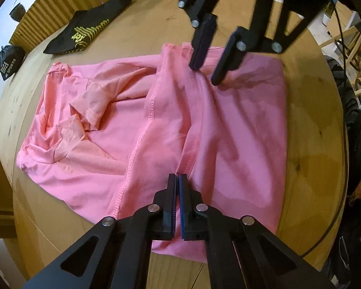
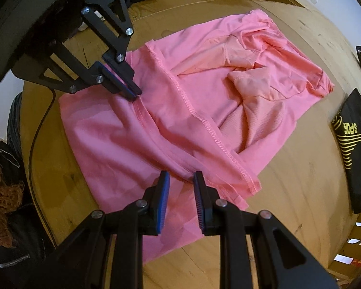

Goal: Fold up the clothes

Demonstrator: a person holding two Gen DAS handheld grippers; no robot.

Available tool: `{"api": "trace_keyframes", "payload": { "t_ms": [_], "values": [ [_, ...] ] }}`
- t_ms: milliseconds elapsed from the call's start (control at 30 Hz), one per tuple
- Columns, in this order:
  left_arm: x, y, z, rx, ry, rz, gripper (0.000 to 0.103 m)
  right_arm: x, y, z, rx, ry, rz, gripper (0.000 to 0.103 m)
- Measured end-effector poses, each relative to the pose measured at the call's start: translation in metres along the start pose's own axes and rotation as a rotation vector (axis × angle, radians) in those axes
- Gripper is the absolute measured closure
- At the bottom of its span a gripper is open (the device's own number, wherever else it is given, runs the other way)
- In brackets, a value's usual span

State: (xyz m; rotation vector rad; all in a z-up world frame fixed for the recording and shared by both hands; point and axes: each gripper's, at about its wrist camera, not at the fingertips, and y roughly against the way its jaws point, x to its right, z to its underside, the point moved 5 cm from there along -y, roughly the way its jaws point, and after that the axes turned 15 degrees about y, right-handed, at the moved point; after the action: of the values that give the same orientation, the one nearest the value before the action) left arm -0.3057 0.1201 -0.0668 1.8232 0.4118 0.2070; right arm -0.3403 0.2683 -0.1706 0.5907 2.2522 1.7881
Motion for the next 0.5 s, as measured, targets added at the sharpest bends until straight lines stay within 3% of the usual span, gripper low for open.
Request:
{"api": "trace_keyframes", "payload": {
  "t_ms": [200,367,500],
  "values": [
    [-0.022,0.013,-0.011,0.060,0.062,-0.005,0.102,0.015,0.010,0.002,0.034,-0.050,0.011,0.081],
    [-0.042,0.008,-0.009,0.055,0.110,-0.031,0.102,0.025,0.012,-0.003,0.050,-0.063,0.015,0.081],
    [-0.042,0.003,-0.006,0.057,0.112,-0.041,0.102,0.025,-0.005,-0.001,-0.012,-0.039,0.002,0.081]
  ]
}}
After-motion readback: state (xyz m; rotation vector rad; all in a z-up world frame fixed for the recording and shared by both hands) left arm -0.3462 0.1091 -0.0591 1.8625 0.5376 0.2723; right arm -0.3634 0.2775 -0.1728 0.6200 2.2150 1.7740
